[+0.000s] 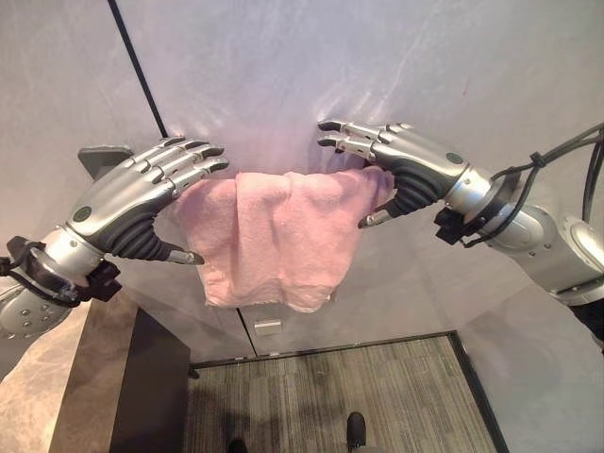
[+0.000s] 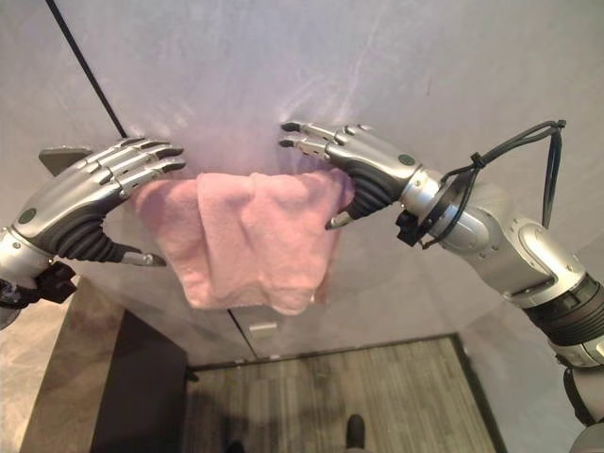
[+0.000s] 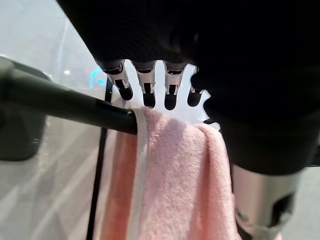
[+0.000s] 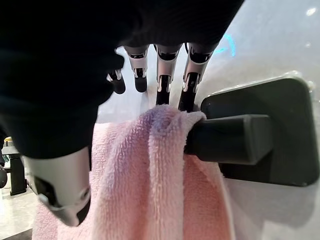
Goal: Put brush and paste in cup on sink, flatten towel.
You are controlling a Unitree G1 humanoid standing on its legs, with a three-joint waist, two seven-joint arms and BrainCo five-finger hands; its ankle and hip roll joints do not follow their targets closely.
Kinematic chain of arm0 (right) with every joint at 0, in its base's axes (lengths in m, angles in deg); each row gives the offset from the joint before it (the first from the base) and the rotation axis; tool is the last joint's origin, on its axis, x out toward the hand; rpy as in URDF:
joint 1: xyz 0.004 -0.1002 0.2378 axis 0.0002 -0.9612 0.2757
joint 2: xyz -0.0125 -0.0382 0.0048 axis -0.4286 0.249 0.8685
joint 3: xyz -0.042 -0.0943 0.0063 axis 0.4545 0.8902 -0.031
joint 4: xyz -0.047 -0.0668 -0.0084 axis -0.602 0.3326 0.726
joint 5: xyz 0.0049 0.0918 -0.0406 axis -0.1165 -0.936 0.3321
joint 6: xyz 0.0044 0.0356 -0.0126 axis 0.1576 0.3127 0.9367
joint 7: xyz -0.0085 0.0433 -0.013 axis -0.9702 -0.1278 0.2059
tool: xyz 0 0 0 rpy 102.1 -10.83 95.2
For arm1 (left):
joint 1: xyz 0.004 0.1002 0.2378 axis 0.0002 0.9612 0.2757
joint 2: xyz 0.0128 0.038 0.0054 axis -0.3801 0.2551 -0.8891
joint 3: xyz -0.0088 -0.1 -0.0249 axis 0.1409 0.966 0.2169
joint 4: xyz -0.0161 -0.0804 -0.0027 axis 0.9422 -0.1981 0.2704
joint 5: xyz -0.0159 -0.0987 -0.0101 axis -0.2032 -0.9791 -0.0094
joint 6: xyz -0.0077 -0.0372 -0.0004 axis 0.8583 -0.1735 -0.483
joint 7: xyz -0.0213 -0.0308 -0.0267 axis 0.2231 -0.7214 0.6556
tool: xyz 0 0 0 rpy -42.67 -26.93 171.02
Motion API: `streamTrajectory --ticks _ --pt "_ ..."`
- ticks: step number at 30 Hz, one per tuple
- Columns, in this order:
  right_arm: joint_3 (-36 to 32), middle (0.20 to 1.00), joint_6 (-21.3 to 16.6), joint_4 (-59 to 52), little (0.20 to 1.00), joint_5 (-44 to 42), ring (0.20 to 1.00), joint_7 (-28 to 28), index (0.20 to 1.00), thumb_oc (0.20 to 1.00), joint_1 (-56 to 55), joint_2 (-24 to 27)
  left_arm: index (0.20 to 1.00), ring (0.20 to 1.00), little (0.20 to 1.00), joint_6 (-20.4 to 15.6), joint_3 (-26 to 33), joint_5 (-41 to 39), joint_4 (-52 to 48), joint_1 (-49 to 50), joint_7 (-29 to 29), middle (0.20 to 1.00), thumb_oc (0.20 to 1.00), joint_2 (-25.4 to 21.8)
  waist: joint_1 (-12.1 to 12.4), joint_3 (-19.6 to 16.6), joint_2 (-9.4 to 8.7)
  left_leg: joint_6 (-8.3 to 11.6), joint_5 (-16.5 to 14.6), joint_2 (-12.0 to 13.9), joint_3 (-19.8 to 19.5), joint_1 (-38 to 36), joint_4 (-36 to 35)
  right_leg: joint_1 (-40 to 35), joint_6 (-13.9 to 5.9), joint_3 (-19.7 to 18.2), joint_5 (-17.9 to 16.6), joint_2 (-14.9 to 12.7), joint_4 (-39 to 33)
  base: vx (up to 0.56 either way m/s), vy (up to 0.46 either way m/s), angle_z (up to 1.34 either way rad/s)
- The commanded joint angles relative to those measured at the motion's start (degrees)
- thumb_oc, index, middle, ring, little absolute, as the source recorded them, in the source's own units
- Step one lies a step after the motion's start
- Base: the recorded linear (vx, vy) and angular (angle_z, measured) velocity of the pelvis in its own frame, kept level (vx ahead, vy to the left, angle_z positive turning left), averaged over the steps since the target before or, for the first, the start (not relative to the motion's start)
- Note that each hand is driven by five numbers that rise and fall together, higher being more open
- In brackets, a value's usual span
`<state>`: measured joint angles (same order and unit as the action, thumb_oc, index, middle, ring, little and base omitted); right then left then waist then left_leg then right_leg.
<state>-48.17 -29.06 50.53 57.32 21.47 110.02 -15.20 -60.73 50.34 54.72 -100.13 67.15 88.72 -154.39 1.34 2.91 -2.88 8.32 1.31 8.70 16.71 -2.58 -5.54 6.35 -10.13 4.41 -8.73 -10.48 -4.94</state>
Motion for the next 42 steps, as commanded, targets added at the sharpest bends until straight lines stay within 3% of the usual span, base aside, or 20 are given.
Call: streamTrajectory --ticks 1,6,18,34,42 --pt "1.11 1.0 0.82 1.06 1.0 -1.87 1.0 0.99 1.0 1.0 3.78 0.25 1.0 1.0 1.0 0.28 -1.49 0.5 -0.78 -4.74 2.51 1.0 1.0 -2.6 -0.14 -0.09 -1.5 -1.26 0.09 0.19 -2.32 0.38 0.54 -0.78 -4.2 0.16 -2.21 -4.07 -0.06 0.01 -0.004 0.05" --pt "2.21 1.0 -1.62 1.12 1.0 -4.9 1.0 2.73 1.0 1.0 4.63 -0.09 1.0 1.0 1.0 -2.04 -4.68 -3.02 -2.63 -9.16 3.65 1.0 1.0 -2.07 -0.3 -0.98 -1.0 -1.13 -0.3 0.18 -2.02 -0.84 0.54 -1.92 -4.27 0.13 -1.73 -4.15 -0.06 0.03 -0.009 0.03" --pt "5.6 1.0 -3.13 1.34 1.0 -7.85 1.0 2.96 1.0 1.0 6.85 -0.42 1.0 1.0 1.0 -3.08 -14.05 -4.1 -1.54 -17.24 3.31 1.0 1.0 -2.26 -0.44 -1.91 -0.35 -0.74 -0.09 0.19 -2.22 -1.27 0.54 -2.71 -4.22 0.6 -1.59 -4.33 -0.06 0.0 0.0 0.0" --pt "3.25 1.0 -3.69 -2.27 1.0 -8.9 1.0 1.64 1.0 1.0 2.32 -1.64 1.0 1.0 1.0 -2.59 -13.28 -3.39 -0.53 -13.55 1.89 1.0 1.0 -2.26 -0.16 -2.47 -1.2 -2.25 -1.59 -1.22 -0.86 -3.57 0.54 -3.5 -4.81 -0.68 -1.96 -5.19 -0.06 0.0 0.019 -0.02" --pt "8.4 1.0 -4.11 -1.86 1.0 -6.29 1.0 0.8 1.0 1.0 7.9 -1.17 1.0 1.0 1.0 -2.52 -13.19 -3.01 0.54 -12.53 1.64 1.0 1.0 -2.87 1.1 -2.55 -2.16 -2.8 -1.67 -2.52 -0.34 -2.92 0.54 -1.96 -4.87 -1.72 -3.28 -6.01 -0.06 -0.02 0.028 -0.1"
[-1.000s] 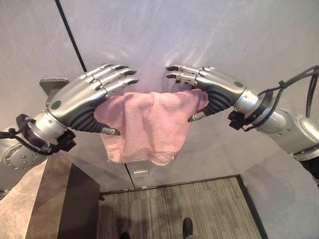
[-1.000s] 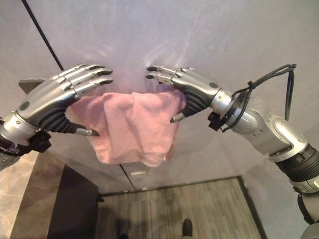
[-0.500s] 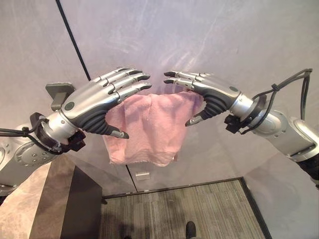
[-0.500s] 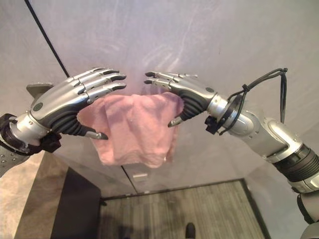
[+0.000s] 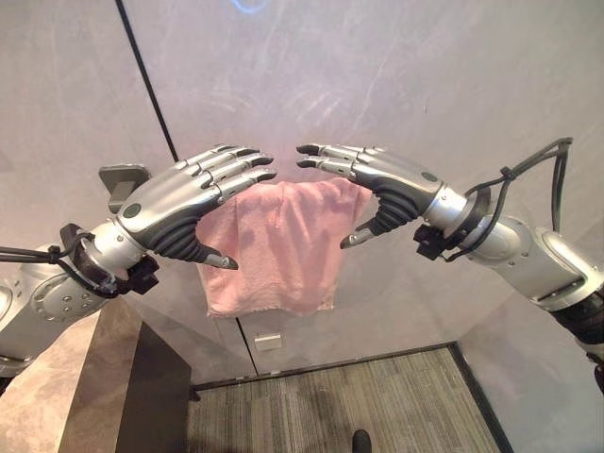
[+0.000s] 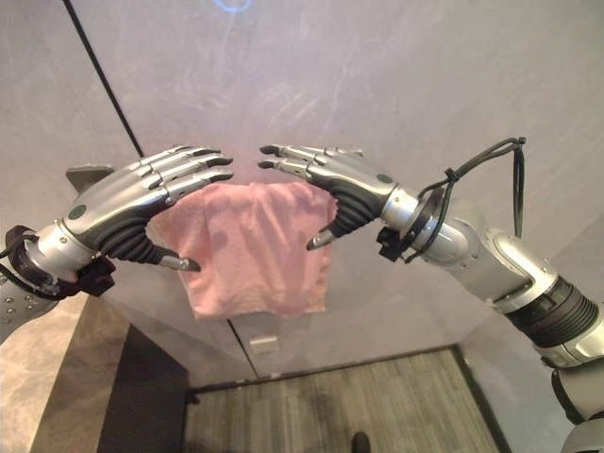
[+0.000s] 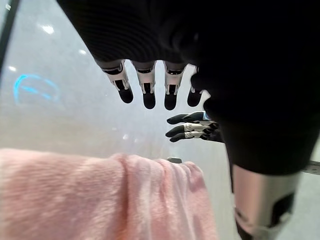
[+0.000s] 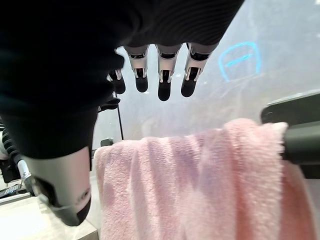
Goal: Put brush and paste in cup on sink, flatten towel.
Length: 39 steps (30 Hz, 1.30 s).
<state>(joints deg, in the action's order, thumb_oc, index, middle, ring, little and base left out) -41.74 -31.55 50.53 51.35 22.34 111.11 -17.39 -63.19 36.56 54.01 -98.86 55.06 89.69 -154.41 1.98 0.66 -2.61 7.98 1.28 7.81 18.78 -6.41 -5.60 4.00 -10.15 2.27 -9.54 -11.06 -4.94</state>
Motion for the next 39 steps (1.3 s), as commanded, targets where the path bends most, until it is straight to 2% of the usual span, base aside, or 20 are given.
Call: streamTrajectory --ticks 1,8,16,29,39 --pt "2.46 1.0 -1.57 -1.98 1.0 -0.24 1.0 -0.29 1.0 1.0 7.4 1.47 1.0 1.0 1.0 -0.03 0.42 -2.22 -0.8 -0.58 0.56 1.0 1.0 -3.02 0.47 -0.23 -2.55 -2.44 -1.61 -1.63 -2.4 1.0 0.6 0.39 -4.85 0.56 -2.44 -5.43 -0.06 0.01 0.001 0.05" --pt "8.41 1.0 -1.24 -2.1 1.0 0.88 1.0 -1.81 1.0 1.0 15.09 5.62 1.0 1.0 1.0 0.46 -0.05 -1.75 -0.36 -0.89 -0.31 1.0 1.0 -5.37 0.57 0.17 -3.36 -2.13 -1.17 -1.3 -2.89 1.63 0.6 0.34 -4.85 1.58 -2.52 -5.27 -0.06 0.01 -0.007 0.04" --pt "12.52 1.0 -0.94 -2.39 1.0 1.9 1.0 -2.59 1.0 1.0 20.7 7.49 1.0 1.0 1.0 0.94 -1.8 -1.72 0.22 -2.82 -0.92 1.0 1.0 -6.69 0.33 0.61 -3.48 -1.98 -0.89 -1.08 -3.55 2.47 0.6 0.6 -4.78 2.32 -2.56 -5.19 -0.06 0.0 -0.003 0.04" --pt "14.26 1.0 -1.21 -4.14 1.0 11.46 1.0 -2.71 1.0 1.0 21.11 9.91 1.0 1.0 1.0 1.92 -4.54 -0.26 1.56 -4.09 -2.66 1.0 1.0 -6.37 -0.47 1.49 -3.36 -2.26 -1.03 -1.29 -3.53 3.08 0.6 1.33 -4.73 2.04 -2.58 -5.27 -0.06 0.0 0.002 0.01" --pt "14.46 1.0 -0.71 -1.53 1.0 13.99 1.0 -4.02 1.0 1.0 17.85 7.91 1.0 1.0 1.0 2.28 -4.53 0.95 2.43 -3.45 -3.32 1.0 1.0 -5.26 -0.31 2.14 -3.02 -2.35 -1.08 -1.33 -3.52 3.25 0.6 1.72 -4.73 1.79 -2.46 -5.13 -0.06 0.0 0.0 0.0"
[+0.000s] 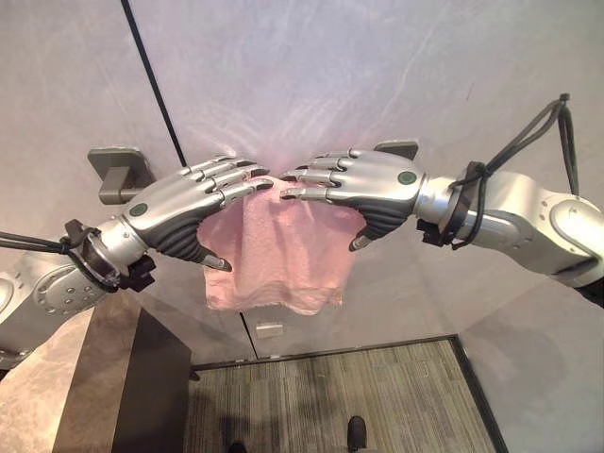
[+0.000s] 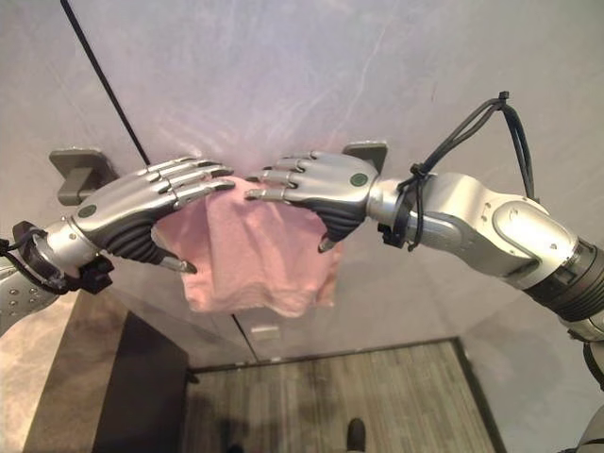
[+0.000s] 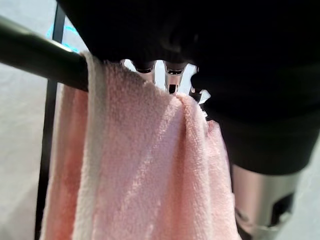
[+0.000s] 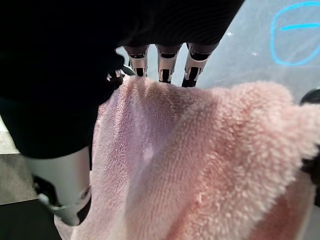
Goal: Put brush and paste in cup on sink, flatten towel.
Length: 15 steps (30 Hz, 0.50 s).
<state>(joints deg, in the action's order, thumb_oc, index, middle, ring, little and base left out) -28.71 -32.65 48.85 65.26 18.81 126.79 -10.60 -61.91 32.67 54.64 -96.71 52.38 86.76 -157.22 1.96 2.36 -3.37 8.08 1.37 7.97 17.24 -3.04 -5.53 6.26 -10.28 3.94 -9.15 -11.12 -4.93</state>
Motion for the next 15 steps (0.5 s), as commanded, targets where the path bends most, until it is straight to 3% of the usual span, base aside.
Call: streamTrajectory --ticks 1,9,15 --pt "1.28 1.0 0.38 0.12 1.0 0.1 1.0 -0.51 1.0 1.0 2.01 1.09 1.0 1.0 1.0 0.99 -0.66 0.32 0.25 -0.76 -0.39 1.0 1.0 -2.51 -0.28 0.4 -2.31 -2.44 -1.17 -1.48 -1.98 -0.12 0.53 -0.53 -4.6 0.13 -2.85 -5.06 -0.07 0.0 0.0 0.0" --pt "-0.82 1.0 -0.13 0.55 1.0 0.18 1.0 -1.49 1.0 1.0 -3.21 2.91 1.0 1.0 1.0 0.35 3.4 2.5 1.13 3.74 -1.34 1.0 1.0 -4.75 -0.1 0.05 -1.6 -2.22 -1.25 -1.38 -1.9 -0.36 0.53 -0.8 -4.57 0.22 -2.65 -5.14 -0.07 0.0 0.0 0.0" --pt "-4.27 1.0 -0.84 -1.31 1.0 -0.67 1.0 -2.17 1.0 1.0 -7.98 5.86 1.0 1.0 1.0 -0.1 9.96 5.98 2.5 10.62 -1.84 1.0 1.0 -7.47 -0.17 -0.15 -0.72 -2.21 -1.31 -1.47 -1.64 -0.74 0.53 -0.97 -4.58 0.21 -2.55 -5.12 -0.07 0.0 -0.001 -0.01"
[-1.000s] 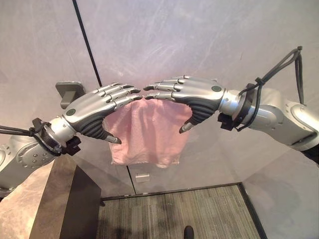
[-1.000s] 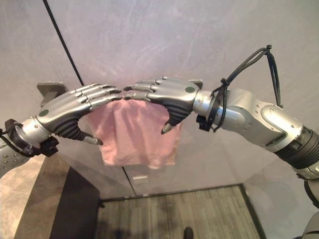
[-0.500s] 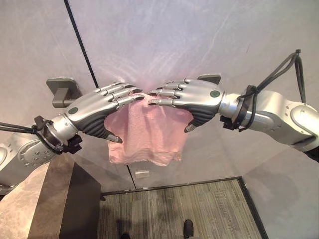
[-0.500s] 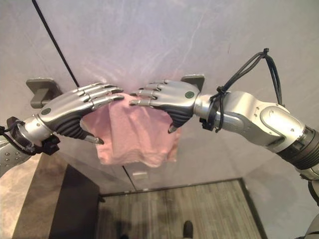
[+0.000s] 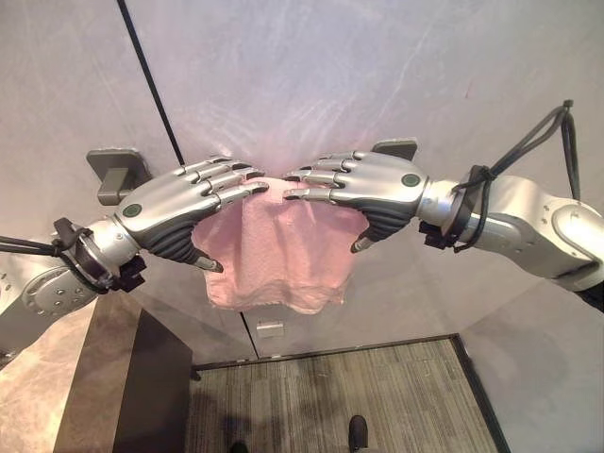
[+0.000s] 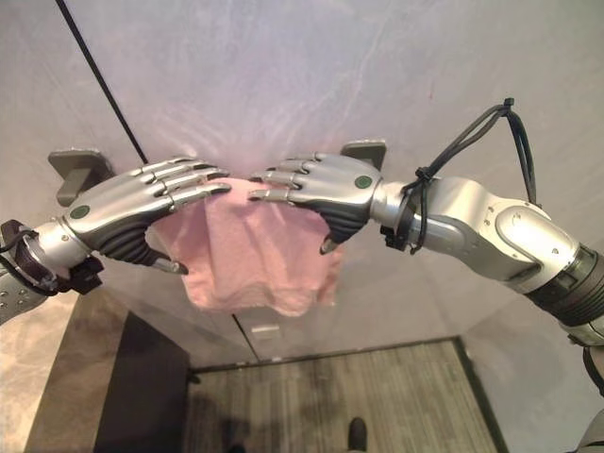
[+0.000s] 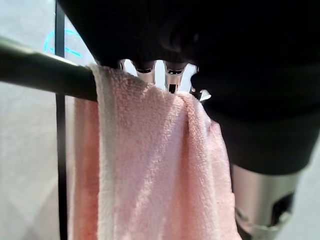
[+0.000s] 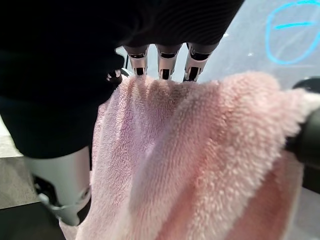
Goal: Put brush and paste in cup on sink, flatten towel.
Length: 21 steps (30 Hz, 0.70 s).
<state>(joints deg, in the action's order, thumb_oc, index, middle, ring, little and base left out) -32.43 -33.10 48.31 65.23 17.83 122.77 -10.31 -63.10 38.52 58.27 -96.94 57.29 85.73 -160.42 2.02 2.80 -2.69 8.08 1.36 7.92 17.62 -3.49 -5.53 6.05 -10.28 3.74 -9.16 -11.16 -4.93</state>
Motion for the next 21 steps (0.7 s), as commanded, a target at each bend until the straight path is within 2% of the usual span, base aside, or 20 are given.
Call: streamTrajectory --ticks 1,6,9,15,21 --pt "-0.99 1.0 -0.39 -1.04 1.0 -0.62 1.0 -1.29 1.0 1.0 -4.37 5.5 1.0 1.0 1.0 1.05 5.03 2.35 2.46 6.68 -0.84 1.0 1.0 -4.38 -0.32 -0.6 -1.51 -2.2 -1.32 -1.38 -2.0 -0.32 0.53 -0.77 -4.57 0.39 -2.55 -5.05 -0.07 0.02 -0.008 -0.05" --pt "-4.5 1.0 -1.23 -2.49 1.0 -0.85 1.0 -1.78 1.0 1.0 -9.22 7.66 1.0 1.0 1.0 0.86 12.37 3.88 3.56 14.46 -0.62 1.0 1.0 -4.84 -0.27 -0.95 -1.07 -2.08 -1.46 -1.18 -1.92 -0.88 0.53 -1.34 -4.54 0.67 -2.34 -4.98 -0.07 0.0 -0.002 -0.01" --pt "-6.67 1.0 -2.01 -2.11 1.0 -0.03 1.0 -1.47 1.0 1.0 -13.42 9.01 1.0 1.0 1.0 0.97 16.83 5.04 5.24 20.18 -0.25 1.0 1.0 -3.42 -0.14 -1.13 -0.75 -2.02 -1.5 -1.1 -2.05 -1.18 0.53 -1.95 -4.44 1.03 -2.05 -4.98 -0.07 0.0 0.0 0.0" --pt "-7.92 1.0 -2.78 -0.86 1.0 2.29 1.0 -0.89 1.0 1.0 -16.32 10.81 1.0 1.0 1.0 0.92 20.18 6.35 7.13 25.25 0.62 1.0 1.0 -1.69 -0.03 -0.98 -0.8 -1.95 -1.36 -1.06 -2.45 -1.04 0.53 -2.19 -4.37 1.55 -1.89 -5.03 -0.07 0.0 0.0 0.0" --pt "-6.11 1.0 -3.5 1.92 1.0 4.93 1.0 0.01 1.0 1.0 -16.5 11.09 1.0 1.0 1.0 1.02 19.37 7.78 10.19 26.62 1.11 1.0 1.0 -0.3 0.28 -0.81 -0.68 -1.96 -1.21 -1.08 -2.98 -0.57 0.53 -2.24 -4.4 2.03 -1.92 -5.2 -0.07 0.0 -0.001 0.02"
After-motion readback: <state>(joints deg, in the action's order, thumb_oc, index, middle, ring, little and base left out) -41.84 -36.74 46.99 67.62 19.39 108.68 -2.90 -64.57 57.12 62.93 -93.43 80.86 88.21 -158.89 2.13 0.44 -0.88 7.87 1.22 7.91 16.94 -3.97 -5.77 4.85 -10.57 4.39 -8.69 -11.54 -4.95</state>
